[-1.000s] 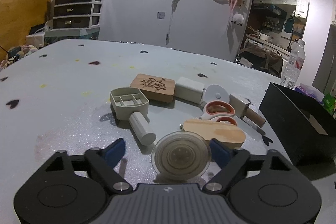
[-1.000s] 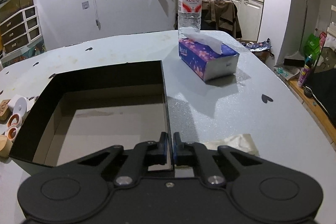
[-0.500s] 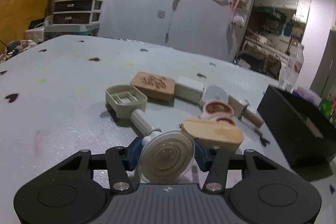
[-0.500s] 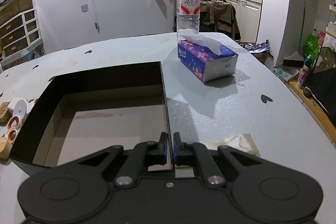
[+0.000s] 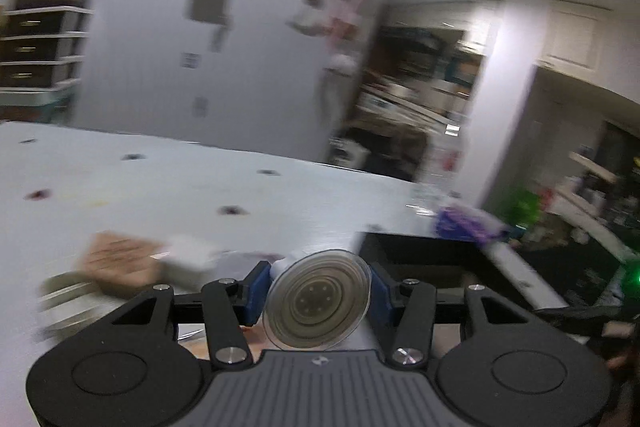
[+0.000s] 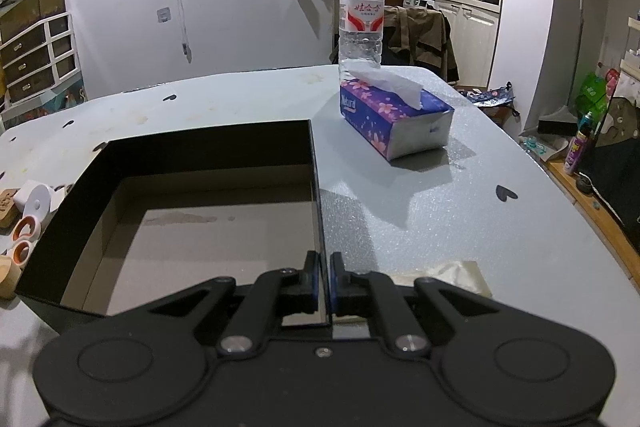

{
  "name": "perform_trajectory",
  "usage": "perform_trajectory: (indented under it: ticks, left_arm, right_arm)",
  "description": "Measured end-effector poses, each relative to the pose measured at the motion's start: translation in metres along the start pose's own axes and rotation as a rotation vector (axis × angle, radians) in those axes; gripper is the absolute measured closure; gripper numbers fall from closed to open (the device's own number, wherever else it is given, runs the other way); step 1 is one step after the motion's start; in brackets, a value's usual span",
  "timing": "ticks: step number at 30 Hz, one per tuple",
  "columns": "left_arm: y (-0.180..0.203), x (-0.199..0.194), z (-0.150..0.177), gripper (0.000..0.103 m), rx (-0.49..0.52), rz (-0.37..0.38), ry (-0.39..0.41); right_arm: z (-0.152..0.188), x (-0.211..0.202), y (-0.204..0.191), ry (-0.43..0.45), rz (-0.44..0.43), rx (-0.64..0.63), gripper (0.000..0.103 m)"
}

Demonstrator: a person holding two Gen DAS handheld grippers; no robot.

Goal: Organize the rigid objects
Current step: 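Carry the clear lid with the left gripper into the black box and release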

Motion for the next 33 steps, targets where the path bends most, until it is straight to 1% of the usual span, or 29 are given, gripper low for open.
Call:
perform_trajectory:
  ticks: [2, 5, 9, 13, 16, 19, 21, 26, 30, 32, 33]
  left_arm:
    - [0.019, 0.026, -0.008, 0.050, 0.001, 0.061, -0.036]
    - [0.045, 0.074, -0.016, 0.050, -0.015, 0.133, -0.120]
    - [0.077, 0.134, -0.017, 0.050, -0.054, 0.201, -0.231]
    - [0.102, 0.185, -0.005, 0.050, -0.086, 0.235, -0.306]
    - [0.108, 0.214, 0.000, 0.050, -0.148, 0.239, -0.356]
    - [0.113, 0.231, 0.003, 0.050, -0.185, 0.217, -0.384]
    - [0.115, 0.242, 0.004, 0.050, -0.193, 0.194, -0.387]
    - [0.111, 0.254, 0.007, 0.050, -0.203, 0.163, -0.399]
    - [0.106, 0.259, 0.010, 0.049, -0.242, 0.149, -0.404]
    - [0.103, 0.260, 0.011, 0.044, -0.253, 0.141, -0.405]
    - [0.102, 0.261, 0.012, 0.040, -0.266, 0.131, -0.410]
  right_arm:
    - [0.000, 0.000, -0.002, 0.004, 0.010, -0.012, 0.097]
    - [0.000, 0.000, -0.002, 0.005, 0.011, -0.005, 0.097]
    - [0.000, 0.000, -0.004, 0.008, 0.006, -0.001, 0.097]
    - [0.000, -0.001, -0.005, 0.010, -0.012, 0.004, 0.097]
    - [0.000, 0.000, -0.005, 0.008, -0.025, 0.009, 0.097]
    - [0.001, -0.001, -0.006, 0.005, -0.037, 0.011, 0.097]
    - [0.001, -0.001, -0.006, 0.004, -0.041, 0.010, 0.097]
    - [0.002, 0.000, -0.003, 0.004, -0.059, 0.023, 0.097]
    - [0.002, 0.000, -0.003, 0.006, -0.062, 0.026, 0.097]
    - [0.002, -0.001, -0.003, 0.006, -0.065, 0.026, 0.097]
    - [0.002, 0.000, -0.002, 0.006, -0.068, 0.028, 0.097]
Point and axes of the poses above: each gripper's, at about its wrist camera, not at the fingertips, and x roughly the way its jaws point, y to its right, z to its underside, the point moved 4 cm from there along x, roughly the way its jaws point, and after that the axes turned 6 degrees about z, right-handed, at the moved point
